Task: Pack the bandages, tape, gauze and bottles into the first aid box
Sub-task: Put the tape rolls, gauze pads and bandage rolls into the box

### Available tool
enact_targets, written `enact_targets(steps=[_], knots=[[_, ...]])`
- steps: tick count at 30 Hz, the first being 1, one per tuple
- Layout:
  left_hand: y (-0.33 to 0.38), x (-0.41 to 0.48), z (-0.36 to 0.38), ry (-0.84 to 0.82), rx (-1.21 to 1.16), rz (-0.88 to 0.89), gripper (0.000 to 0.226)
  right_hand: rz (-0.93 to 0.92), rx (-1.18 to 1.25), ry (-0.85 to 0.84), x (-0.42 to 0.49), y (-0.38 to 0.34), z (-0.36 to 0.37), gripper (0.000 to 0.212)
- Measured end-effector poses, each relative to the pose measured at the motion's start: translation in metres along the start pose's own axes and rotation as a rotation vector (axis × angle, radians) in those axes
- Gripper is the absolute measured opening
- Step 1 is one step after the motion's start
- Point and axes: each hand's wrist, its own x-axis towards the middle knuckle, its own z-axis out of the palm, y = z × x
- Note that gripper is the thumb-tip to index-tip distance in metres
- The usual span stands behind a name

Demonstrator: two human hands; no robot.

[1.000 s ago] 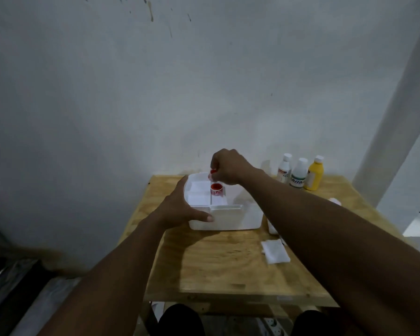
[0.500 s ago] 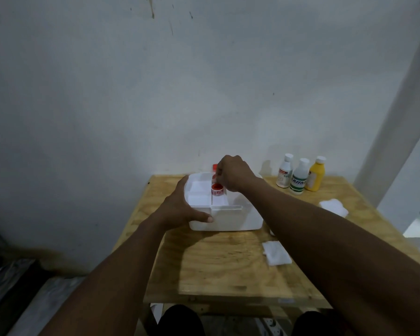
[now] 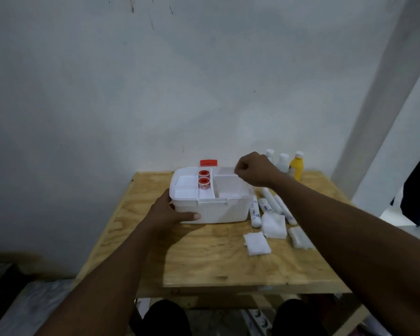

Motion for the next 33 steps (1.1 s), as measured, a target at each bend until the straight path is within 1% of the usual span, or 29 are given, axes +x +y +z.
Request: enact_targets(steps=[2,4,6,7,8,9,12,13,15,17,19,21,25,27,31,33], knots=[[-0.001,-0.004,0.002,-0.013,-0.017,-0.027,0.099,0.007,0.022,0.009,-0.01,0.014,-0.007,0.018],[0.002,-0.006,0.005,-0.015,-0.034,-0.049,0.09,0.005,0.052,0.058,-0.019,0.021,-0.011,0.017],[0.006,-0.009,0.007,-0.019,-0.053,-0.062,0.085,0.014,0.089,0.114,-0.026,0.026,-0.013,0.017],[0.007,-0.01,0.008,-0.021,-0.051,-0.06,0.085,0.031,0.093,0.114,-0.029,0.029,-0.013,0.013],[0.009,-0.012,0.008,-0.024,-0.045,-0.058,0.085,0.049,0.071,0.073,-0.031,0.033,-0.014,0.011],[0.011,-0.012,0.008,-0.024,-0.044,-0.061,0.084,0.075,0.034,-0.018,-0.033,0.037,-0.016,0.012],[0.012,-0.014,0.009,-0.015,-0.069,-0.075,0.081,0.217,-0.092,-0.423,-0.042,0.044,-0.021,0.013],[0.013,-0.015,0.009,-0.015,-0.064,-0.077,0.081,0.243,-0.138,-0.503,-0.044,0.044,-0.023,0.017],[0.015,-0.016,0.01,-0.019,-0.054,-0.081,0.081,0.253,-0.222,-0.586,-0.047,0.044,-0.024,0.023],[0.017,-0.017,0.01,-0.022,-0.067,-0.094,0.08,0.232,-0.345,-0.64,-0.051,0.041,-0.021,0.025],[0.019,-0.019,0.011,-0.023,-0.07,-0.101,0.08,0.193,-0.485,-0.639,-0.054,0.041,-0.014,0.028],[0.02,-0.021,0.013,-0.024,-0.087,-0.107,0.082,0.179,-0.517,-0.631,-0.054,0.044,-0.008,0.028],[0.02,-0.023,0.014,-0.021,-0.13,-0.122,0.08,0.206,-0.406,-0.624,-0.056,0.043,-0.012,0.026],[0.021,-0.024,0.014,-0.022,-0.147,-0.123,0.079,0.244,-0.297,-0.611,-0.056,0.04,-0.021,0.022],[0.024,-0.025,0.014,-0.016,-0.172,-0.143,0.077,0.325,-0.051,-0.564,-0.05,0.036,-0.041,0.006],[0.026,-0.025,0.015,-0.023,-0.178,-0.144,0.076,0.365,0.056,-0.543,-0.046,0.033,-0.049,0.007]])
